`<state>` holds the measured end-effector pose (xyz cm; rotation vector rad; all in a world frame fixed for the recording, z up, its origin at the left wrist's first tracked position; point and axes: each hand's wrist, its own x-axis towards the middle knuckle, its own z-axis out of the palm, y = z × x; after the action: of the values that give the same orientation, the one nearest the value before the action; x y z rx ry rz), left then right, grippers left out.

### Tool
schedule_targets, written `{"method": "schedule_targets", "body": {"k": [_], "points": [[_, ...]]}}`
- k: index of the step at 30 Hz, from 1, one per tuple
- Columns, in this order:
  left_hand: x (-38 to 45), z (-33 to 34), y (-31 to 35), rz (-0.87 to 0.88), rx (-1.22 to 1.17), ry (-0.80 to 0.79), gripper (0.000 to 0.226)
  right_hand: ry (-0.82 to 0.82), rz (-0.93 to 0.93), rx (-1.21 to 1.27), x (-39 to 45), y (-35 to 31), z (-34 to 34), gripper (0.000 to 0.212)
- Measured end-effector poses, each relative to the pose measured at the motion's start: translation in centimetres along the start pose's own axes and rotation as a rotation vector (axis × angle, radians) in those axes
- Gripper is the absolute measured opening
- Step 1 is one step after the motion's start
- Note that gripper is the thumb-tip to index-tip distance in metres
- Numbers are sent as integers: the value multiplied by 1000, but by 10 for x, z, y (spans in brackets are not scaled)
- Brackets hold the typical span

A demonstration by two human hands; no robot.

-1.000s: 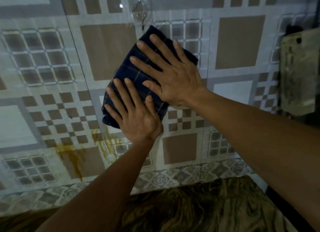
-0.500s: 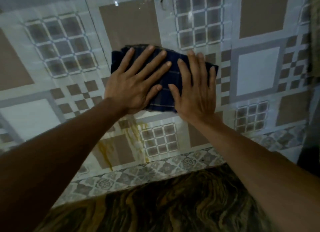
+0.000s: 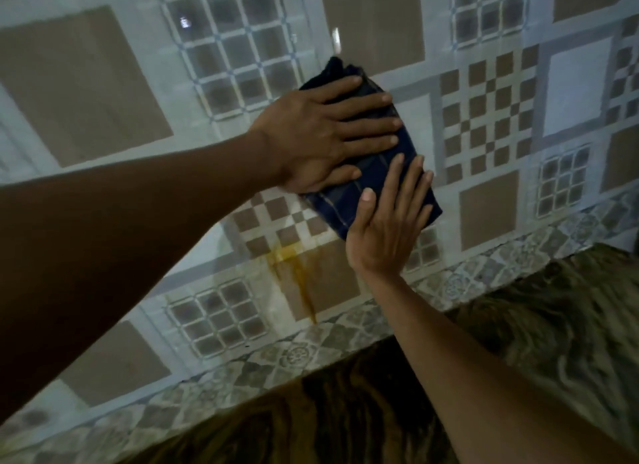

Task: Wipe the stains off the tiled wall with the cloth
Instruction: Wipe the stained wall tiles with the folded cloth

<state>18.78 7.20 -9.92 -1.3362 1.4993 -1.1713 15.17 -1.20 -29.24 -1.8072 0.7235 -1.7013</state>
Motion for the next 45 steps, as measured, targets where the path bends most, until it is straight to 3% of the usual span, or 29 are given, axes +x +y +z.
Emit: {"method": "schedule_targets", "body": {"k": [11,29,45], "points": [[-127,19,1,128,34,-26,66,-4,235,95,-120,-103,42,56],[-238,24,1,161,14,-83,64,-8,310,110,-207,-187,71,57],[-523,45,-8,122,49,-108,67,-5,183,32,-391,-363,140,58]]}}
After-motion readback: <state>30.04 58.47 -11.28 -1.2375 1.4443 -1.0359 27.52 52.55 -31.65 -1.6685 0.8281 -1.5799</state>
